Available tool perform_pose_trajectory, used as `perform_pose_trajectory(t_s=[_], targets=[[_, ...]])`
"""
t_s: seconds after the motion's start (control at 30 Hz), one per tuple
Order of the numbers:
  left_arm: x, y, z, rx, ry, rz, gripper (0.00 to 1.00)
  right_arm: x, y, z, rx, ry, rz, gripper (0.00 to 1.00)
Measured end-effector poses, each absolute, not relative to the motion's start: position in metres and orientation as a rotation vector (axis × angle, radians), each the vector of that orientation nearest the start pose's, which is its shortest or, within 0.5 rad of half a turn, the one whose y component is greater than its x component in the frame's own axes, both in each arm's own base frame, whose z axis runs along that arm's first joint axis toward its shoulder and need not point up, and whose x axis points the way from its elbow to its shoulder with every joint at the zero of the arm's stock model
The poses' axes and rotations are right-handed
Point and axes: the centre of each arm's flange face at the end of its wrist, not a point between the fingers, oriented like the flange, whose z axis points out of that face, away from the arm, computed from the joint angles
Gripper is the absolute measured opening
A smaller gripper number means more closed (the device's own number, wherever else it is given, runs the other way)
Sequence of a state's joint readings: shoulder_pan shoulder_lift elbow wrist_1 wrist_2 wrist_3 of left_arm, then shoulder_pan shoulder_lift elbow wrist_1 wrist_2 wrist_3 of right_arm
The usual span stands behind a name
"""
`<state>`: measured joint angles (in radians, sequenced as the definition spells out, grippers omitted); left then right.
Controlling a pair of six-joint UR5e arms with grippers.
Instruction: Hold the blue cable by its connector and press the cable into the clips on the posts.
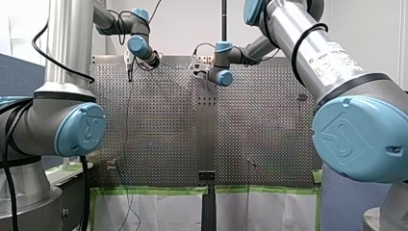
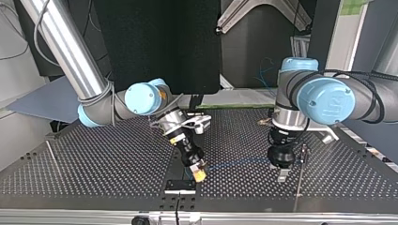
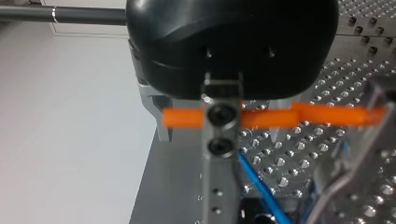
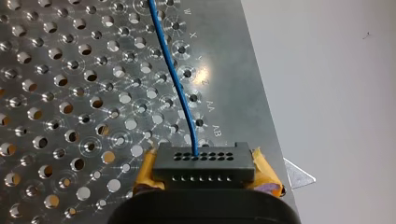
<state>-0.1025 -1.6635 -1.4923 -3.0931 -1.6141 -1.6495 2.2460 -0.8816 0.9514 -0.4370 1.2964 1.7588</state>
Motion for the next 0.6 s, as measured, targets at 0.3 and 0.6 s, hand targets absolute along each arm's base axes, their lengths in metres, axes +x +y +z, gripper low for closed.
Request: perform_pose_trajectory(t_s=[0.3,0.6], targets=[[0.526,-0.187,0.464,0.021,1.588,-0.079,1.00,0.617,-0.514,0.405,-1.964,0.703,-2.890,0.00],[0.528,-0.187,0.464,0.017,1.572,-0.045,0.20,0.617,-0.514,0.405,-1.965,0.703,-2.891,0.00]])
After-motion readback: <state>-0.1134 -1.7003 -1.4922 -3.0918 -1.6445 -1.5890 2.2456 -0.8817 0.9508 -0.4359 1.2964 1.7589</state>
